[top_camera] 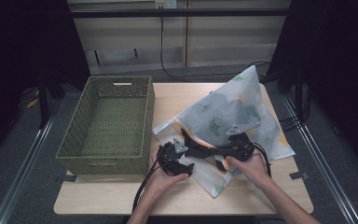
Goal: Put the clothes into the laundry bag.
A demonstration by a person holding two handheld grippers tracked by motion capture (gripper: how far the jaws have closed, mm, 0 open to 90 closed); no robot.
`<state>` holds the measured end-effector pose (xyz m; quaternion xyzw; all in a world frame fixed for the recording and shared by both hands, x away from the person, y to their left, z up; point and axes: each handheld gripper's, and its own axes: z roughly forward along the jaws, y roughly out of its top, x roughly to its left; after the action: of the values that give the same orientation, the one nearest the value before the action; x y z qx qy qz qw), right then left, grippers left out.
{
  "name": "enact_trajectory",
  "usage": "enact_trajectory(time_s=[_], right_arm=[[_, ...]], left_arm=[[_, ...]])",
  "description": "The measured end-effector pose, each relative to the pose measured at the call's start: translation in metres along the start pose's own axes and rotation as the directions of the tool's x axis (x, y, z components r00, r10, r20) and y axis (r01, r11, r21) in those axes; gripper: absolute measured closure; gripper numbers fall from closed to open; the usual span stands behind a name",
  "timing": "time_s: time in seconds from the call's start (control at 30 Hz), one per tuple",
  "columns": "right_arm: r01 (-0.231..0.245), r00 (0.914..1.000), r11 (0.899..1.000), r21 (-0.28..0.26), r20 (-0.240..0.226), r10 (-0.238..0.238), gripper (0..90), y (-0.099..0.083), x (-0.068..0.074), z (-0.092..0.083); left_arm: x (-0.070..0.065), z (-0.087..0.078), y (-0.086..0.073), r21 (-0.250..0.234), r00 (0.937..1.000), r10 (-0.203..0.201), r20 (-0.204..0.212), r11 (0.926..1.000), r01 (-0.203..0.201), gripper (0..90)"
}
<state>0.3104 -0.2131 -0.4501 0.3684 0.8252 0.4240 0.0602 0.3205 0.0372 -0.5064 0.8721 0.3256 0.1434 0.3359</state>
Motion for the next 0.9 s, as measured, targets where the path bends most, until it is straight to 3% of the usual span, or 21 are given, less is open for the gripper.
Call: enact_trajectory(time_s=[0.03, 0.07, 0.13, 0.23, 0.27, 0.33, 0.4, 0.47, 0.53, 0.6, 0.63, 0.73, 0.8, 0.9], right_arm=[[0.003, 1.0000, 1.000, -0.003, 0.000, -0.003, 87.6, 0.000, 0.000, 0.000], [0.002, 1.0000, 1.000, -0.002, 0.001, -0.002, 87.6, -0.001, 0.000, 0.000], [0.002, 1.0000, 1.000, -0.002, 0.002, -0.002, 87.6, -0.001, 0.000, -0.001], [0.002, 1.0000, 1.000, -0.004, 0.003, -0.002, 87.6, -0.001, 0.000, -0.001], [0.001, 1.0000, 1.000, -0.003, 0.002, -0.001, 87.6, -0.001, 0.001, -0.001], [0.004, 1.0000, 1.000, -0.005, 0.003, -0.004, 87.6, -0.001, 0.001, -0.002], [0.001, 1.0000, 1.000, -0.004, 0.004, -0.001, 87.5, -0.001, 0.001, -0.001], [-0.005, 1.0000, 1.000, 0.001, 0.001, 0.005, 87.6, 0.000, -0.001, 0.001], [-0.005, 1.0000, 1.000, 0.004, 0.000, 0.005, 87.5, 0.000, -0.002, 0.003], [-0.001, 1.0000, 1.000, 0.008, 0.006, 0.001, 87.3, 0.000, -0.002, 0.005], [0.001, 1.0000, 1.000, 0.009, 0.001, -0.001, 87.3, 0.000, -0.002, 0.006], [0.006, 0.9999, 1.000, 0.018, 0.009, -0.006, 87.4, 0.001, -0.003, 0.009], [0.011, 0.9998, 1.000, 0.026, 0.014, -0.012, 87.8, 0.000, -0.005, 0.012], [0.003, 0.9998, 0.999, 0.042, 0.020, -0.004, 88.1, -0.001, -0.008, 0.016]], left_arm=[[0.004, 0.001, -0.001, -0.006, 0.9993, -0.015, 0.034, 0.9999, 0.015, 5.0], [0.005, 0.002, -0.001, -0.016, 0.9986, -0.001, 0.053, 0.9999, 0.001, 5.9], [0.004, 0.000, 0.004, 0.008, 0.9959, 0.014, 0.090, 0.9998, -0.015, 12.5], [0.004, 0.000, 0.006, 0.014, 0.9953, 0.023, 0.094, 0.9996, -0.025, 21.1], [0.005, -0.001, 0.006, -0.017, 0.9946, 0.030, 0.100, 0.9995, -0.028, 26.9], [0.005, -0.003, 0.004, -0.042, 0.9965, 0.016, 0.082, 0.9990, -0.012, 54.5], [0.004, -0.002, 0.003, -0.054, 0.9955, 0.013, 0.094, 0.9985, -0.007, 61.9], [0.003, -0.002, 0.003, -0.053, 0.9938, -0.003, 0.112, 0.9986, 0.009, 78.0], [0.001, -0.001, 0.003, -0.064, 0.9922, -0.006, 0.125, 0.9979, 0.014, 88.6], [-0.006, -0.003, 0.004, -0.049, 0.9965, 0.034, 0.076, 0.9984, -0.030, 89.8], [-0.008, -0.002, 0.004, -0.062, 0.9954, 0.038, 0.088, 0.9976, -0.033, 90.0], [-0.015, -0.006, 0.004, -0.031, 0.9900, 0.040, 0.136, 0.9989, -0.036, 90.0], [-0.026, -0.008, 0.003, -0.037, 0.9892, 0.071, 0.129, 0.9971, -0.066, 90.0], [-0.037, -0.009, 0.003, -0.045, 0.9851, 0.084, 0.150, 0.9959, -0.078, 90.0]])
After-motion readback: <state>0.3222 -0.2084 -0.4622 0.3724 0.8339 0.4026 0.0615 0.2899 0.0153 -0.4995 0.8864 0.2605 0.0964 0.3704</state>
